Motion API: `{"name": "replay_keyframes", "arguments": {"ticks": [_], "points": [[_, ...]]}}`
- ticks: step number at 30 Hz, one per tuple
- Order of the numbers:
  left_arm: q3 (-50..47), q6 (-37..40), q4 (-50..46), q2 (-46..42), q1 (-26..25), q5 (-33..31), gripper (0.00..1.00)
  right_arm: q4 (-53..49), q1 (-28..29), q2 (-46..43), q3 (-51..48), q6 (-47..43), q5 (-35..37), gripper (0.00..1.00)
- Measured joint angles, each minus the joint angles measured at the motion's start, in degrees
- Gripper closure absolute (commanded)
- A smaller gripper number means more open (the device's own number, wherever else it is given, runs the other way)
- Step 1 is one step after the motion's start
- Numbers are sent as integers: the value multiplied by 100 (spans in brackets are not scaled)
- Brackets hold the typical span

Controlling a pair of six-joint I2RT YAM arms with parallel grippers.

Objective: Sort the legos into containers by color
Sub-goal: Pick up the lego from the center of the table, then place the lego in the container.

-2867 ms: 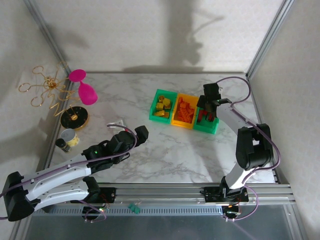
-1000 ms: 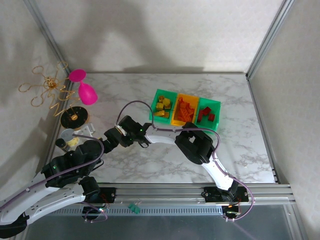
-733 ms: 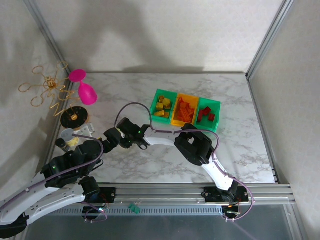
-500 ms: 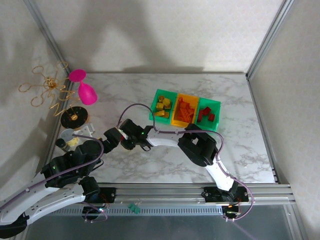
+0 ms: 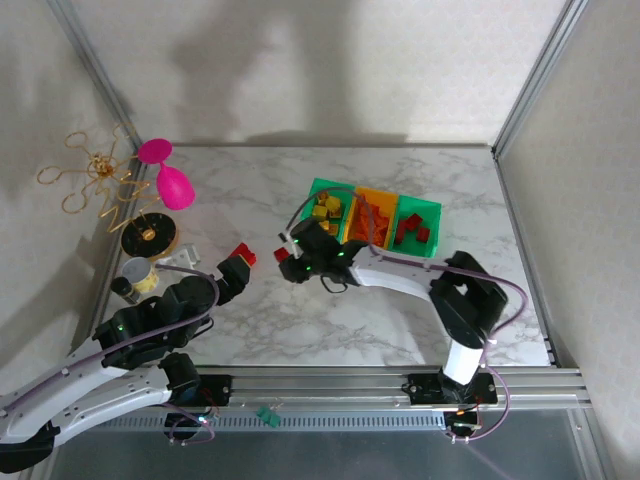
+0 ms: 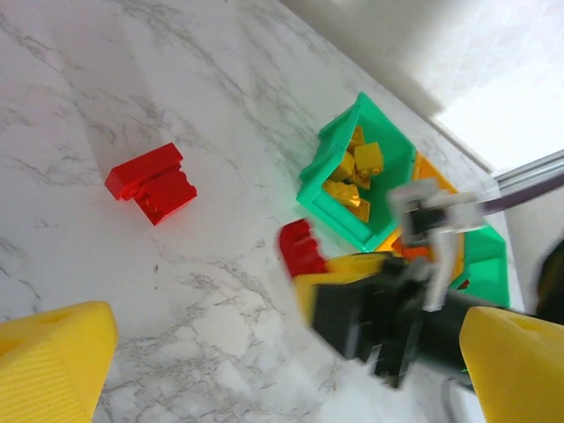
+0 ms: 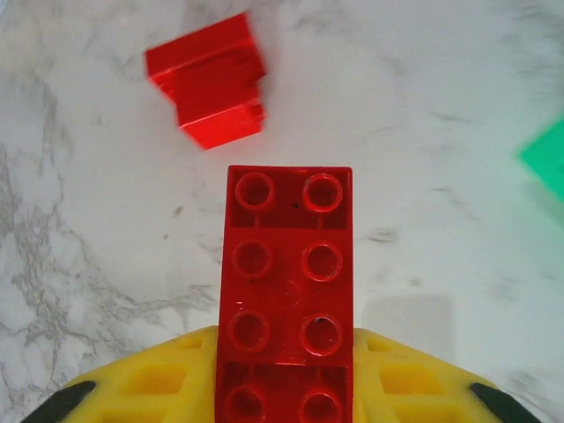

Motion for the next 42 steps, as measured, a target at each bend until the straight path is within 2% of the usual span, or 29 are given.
{"name": "replay_keyframes", "arguments": {"ticks": [5,10,15,20,24,30,38,42], "points": [[-92,-22,315,369,9,173,0,-321,-697,-894,-398,345,284,79],[-278,-35,885,907,11,413,0,-673,-1762,-1495,-713,658,575,79],[-282,76,1443,1580,17,667,0,-1008,-2793,-1753,-846,876,1016,78],[-282,203,1961,2028,37,868,0,-1088,-3462,-1644,-848,938,1388,79],[-282,291,2142,2229,44,931,0,-1082,-3515,-1285,-850,911,1705,75],[-282,356,2243,2221,74,944,0,-1067,-3539,-800,-848,807,1781,52],[-282,367,2166,1919,90,885,0,-1086,-3497,-1001,-748,745,1762,41],[-282,343,2028,1755,90,791,0,-1110,-3082,-1233,-662,697,1746,35]]}}
